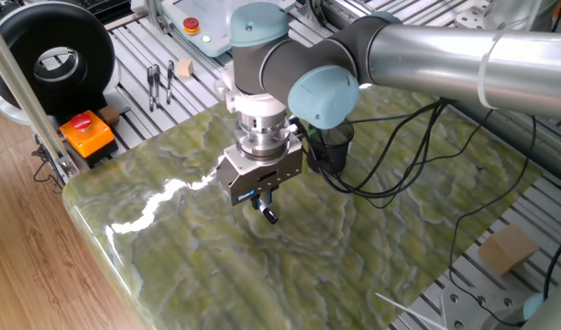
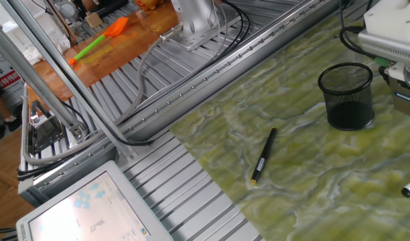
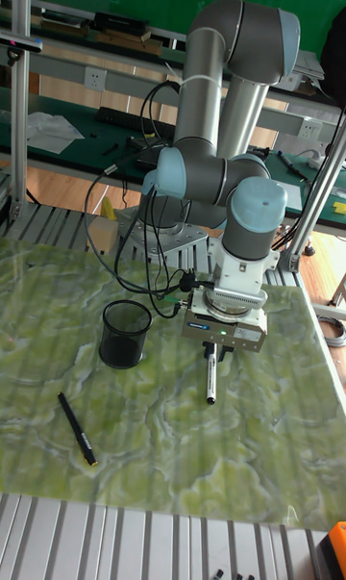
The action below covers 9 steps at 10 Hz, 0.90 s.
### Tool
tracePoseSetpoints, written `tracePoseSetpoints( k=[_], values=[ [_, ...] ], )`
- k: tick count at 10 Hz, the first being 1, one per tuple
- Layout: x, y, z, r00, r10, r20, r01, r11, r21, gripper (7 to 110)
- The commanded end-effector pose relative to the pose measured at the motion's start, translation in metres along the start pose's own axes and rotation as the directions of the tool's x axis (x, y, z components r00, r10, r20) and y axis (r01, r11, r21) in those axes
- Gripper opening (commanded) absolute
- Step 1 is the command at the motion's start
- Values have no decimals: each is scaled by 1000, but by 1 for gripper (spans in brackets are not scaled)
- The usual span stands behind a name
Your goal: Put the pen into the pen holder
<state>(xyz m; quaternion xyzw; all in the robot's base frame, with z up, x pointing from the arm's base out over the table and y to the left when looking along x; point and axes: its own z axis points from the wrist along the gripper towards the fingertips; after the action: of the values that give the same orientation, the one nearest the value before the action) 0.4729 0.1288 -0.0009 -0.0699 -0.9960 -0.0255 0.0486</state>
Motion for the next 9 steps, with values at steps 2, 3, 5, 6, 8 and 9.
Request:
tracePoseSetpoints(
  k=[2, 3, 5, 6, 8, 9],
  values=[
    [0, -1, 0, 1000, 7, -14, -7, 1000, -4, 22],
    [0, 0, 1, 1000, 6, -16, -6, 1000, -10, 22],
    [2, 4, 1, 1000, 6, -24, -7, 1000, -22, 22],
    [3, 5, 2, 1000, 4, -26, -5, 1000, -25, 22],
    [3, 8, 2, 1000, 3, -25, -3, 1000, -25, 22],
    [3, 7, 4, 999, 7, -31, -7, 1000, -18, 22]
  ],
)
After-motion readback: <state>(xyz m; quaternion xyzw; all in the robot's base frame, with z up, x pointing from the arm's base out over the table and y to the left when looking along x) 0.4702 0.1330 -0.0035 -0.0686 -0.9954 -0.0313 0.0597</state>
